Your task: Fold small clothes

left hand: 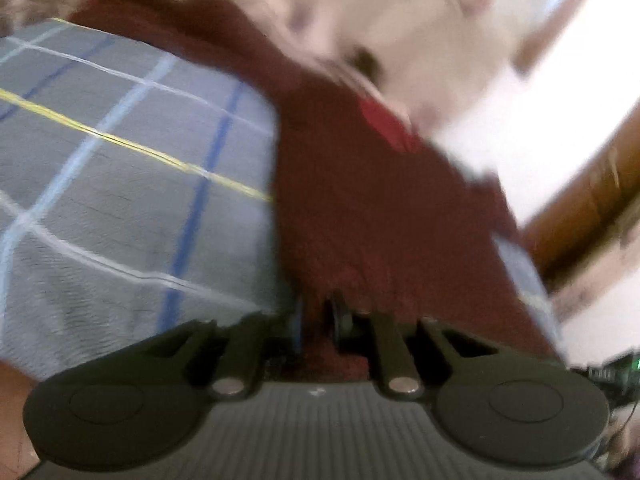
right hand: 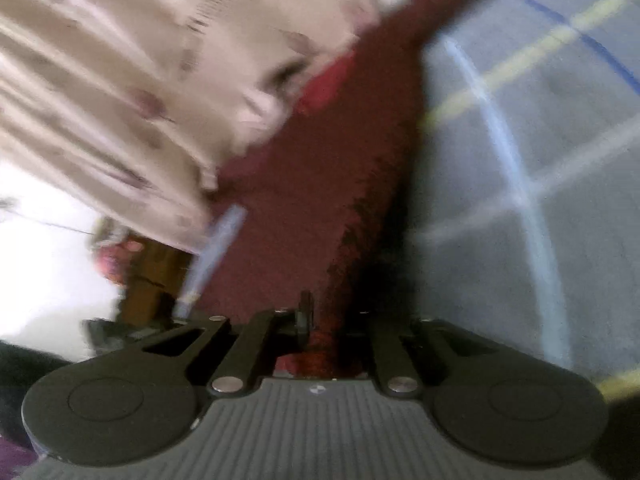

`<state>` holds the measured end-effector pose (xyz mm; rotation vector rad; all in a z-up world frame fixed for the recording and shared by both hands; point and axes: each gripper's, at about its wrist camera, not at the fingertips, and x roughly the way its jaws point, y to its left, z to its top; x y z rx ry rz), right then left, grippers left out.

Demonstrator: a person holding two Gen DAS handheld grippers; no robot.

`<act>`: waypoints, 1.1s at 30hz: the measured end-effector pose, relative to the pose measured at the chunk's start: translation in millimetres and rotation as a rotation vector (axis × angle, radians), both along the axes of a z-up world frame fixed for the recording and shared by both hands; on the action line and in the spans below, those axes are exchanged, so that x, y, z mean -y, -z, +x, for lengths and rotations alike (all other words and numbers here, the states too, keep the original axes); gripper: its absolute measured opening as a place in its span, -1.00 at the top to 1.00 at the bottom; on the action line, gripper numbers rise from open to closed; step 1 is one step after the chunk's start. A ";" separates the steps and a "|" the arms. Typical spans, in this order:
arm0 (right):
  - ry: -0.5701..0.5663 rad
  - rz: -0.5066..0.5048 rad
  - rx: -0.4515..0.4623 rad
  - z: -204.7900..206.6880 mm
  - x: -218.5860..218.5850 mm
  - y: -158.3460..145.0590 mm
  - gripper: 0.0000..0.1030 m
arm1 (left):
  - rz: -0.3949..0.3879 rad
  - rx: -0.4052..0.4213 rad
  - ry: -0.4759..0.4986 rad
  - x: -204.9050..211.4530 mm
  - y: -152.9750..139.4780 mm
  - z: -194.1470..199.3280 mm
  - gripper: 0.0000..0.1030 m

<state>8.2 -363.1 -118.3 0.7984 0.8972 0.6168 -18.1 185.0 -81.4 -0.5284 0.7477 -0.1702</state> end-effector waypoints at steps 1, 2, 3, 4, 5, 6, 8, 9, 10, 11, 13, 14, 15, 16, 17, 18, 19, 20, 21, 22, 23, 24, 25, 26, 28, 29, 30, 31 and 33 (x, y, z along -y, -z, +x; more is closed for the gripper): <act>0.007 0.003 -0.002 -2.9 3.7 3.2 0.58 | -0.007 0.030 -0.034 -6.6 -6.9 -7.4 0.53; 0.020 0.007 0.006 -5.4 8.4 2.6 0.38 | -0.007 0.061 -0.062 -8.9 -13.8 -11.5 0.15; 0.048 -0.004 0.028 -7.2 14.7 -2.9 0.13 | 0.002 0.107 -0.094 -9.4 -24.0 -15.1 -0.46; 0.080 -0.013 0.069 -8.4 22.4 -11.0 0.01 | 0.016 0.145 -0.121 -7.8 -32.5 -16.8 -0.73; 0.109 -0.016 0.108 -7.2 30.4 -19.6 -0.26 | 0.032 0.195 -0.145 -3.9 -41.6 -16.9 -0.95; 0.146 -0.023 0.141 -2.8 41.0 -31.0 -0.62 | 0.037 0.238 -0.142 0.7 -47.8 -14.5 -0.95; 0.199 -0.033 0.177 12.0 57.3 -45.7 -0.77 | 0.066 0.286 -0.110 16.9 -57.2 -2.7 -0.95; 0.224 -0.029 0.209 21.6 67.5 -51.6 -0.77 | 0.099 0.285 -0.103 27.4 -59.4 7.3 -0.95; 0.257 -0.021 0.231 31.8 78.0 -54.7 -0.77 | 0.124 0.281 -0.094 36.5 -59.3 16.8 -0.95; 0.297 -0.011 0.234 45.8 88.8 -54.4 -0.77 | 0.134 0.285 -0.080 46.0 -57.1 27.5 -0.95; 0.373 0.042 0.215 80.9 118.3 -45.7 -0.73 | 0.128 0.290 -0.068 60.7 -48.2 44.4 -0.95; 0.421 0.071 0.195 98.5 134.7 -38.7 -0.73 | 0.132 0.279 -0.065 63.9 -43.7 49.2 -0.95; 0.463 0.088 0.174 114.0 147.4 -32.0 -0.73 | 0.134 0.263 -0.066 68.3 -36.5 59.3 -0.95; 0.505 0.102 0.157 129.7 160.6 -25.3 -0.73 | 0.125 0.257 -0.069 68.7 -29.8 64.8 -0.95; 0.537 0.118 0.142 143.8 174.4 -17.8 -0.73 | 0.106 0.253 -0.077 68.5 -23.3 71.6 -0.95; 0.566 0.138 0.123 160.2 186.6 -10.3 -0.71 | 0.082 0.245 -0.087 67.5 -16.5 79.8 -0.95; 0.613 0.145 0.107 173.0 197.9 -4.1 -0.71 | 0.068 0.240 -0.096 67.3 -11.8 86.8 -0.95; 0.670 0.148 0.100 184.6 210.2 0.7 -0.71 | 0.052 0.235 -0.111 67.0 -7.0 93.1 -0.95; 0.715 0.148 0.104 196.8 223.2 4.1 -0.71 | 0.032 0.228 -0.132 64.4 -1.1 97.6 -0.95; 0.743 0.128 0.104 209.1 236.3 5.8 -0.71 | 0.011 0.224 -0.148 62.4 3.8 100.3 -0.95; 0.775 0.097 0.098 221.0 247.7 7.2 -0.71 | -0.007 0.223 -0.160 60.4 8.8 103.2 -0.95; 0.805 0.073 0.089 232.5 258.9 9.4 -0.71 | -0.012 0.221 -0.173 59.8 13.8 106.1 -0.95; 0.824 0.065 0.080 244.1 269.9 13.1 -0.71 | -0.004 0.221 -0.182 61.0 16.4 107.4 -0.95; 0.839 0.062 0.068 253.4 279.7 17.2 -0.71 | 0.017 0.220 -0.192 62.5 19.4 109.5 -0.95; 0.865 0.056 0.046 272.7 296.6 27.1 -0.71 | 0.063 0.214 -0.190 65.8 25.7 111.5 -0.95; 0.873 0.056 0.037 280.3 302.3 32.5 -0.72 | 0.073 0.207 -0.187 67.2 29.4 112.2 -0.95; 0.869 0.065 0.021 290.7 308.5 39.9 -0.72 | 0.070 0.209 -0.186 67.2 31.2 111.4 -0.95; 0.865 0.067 0.006 297.3 311.2 45.2 -0.72 | 0.064 0.214 -0.188 66.9 32.8 110.8 -0.95; 0.871 0.056 0.005 309.9 312.3 54.0 -0.72 | 0.054 0.217 -0.199 65.6 34.4 111.3 -0.95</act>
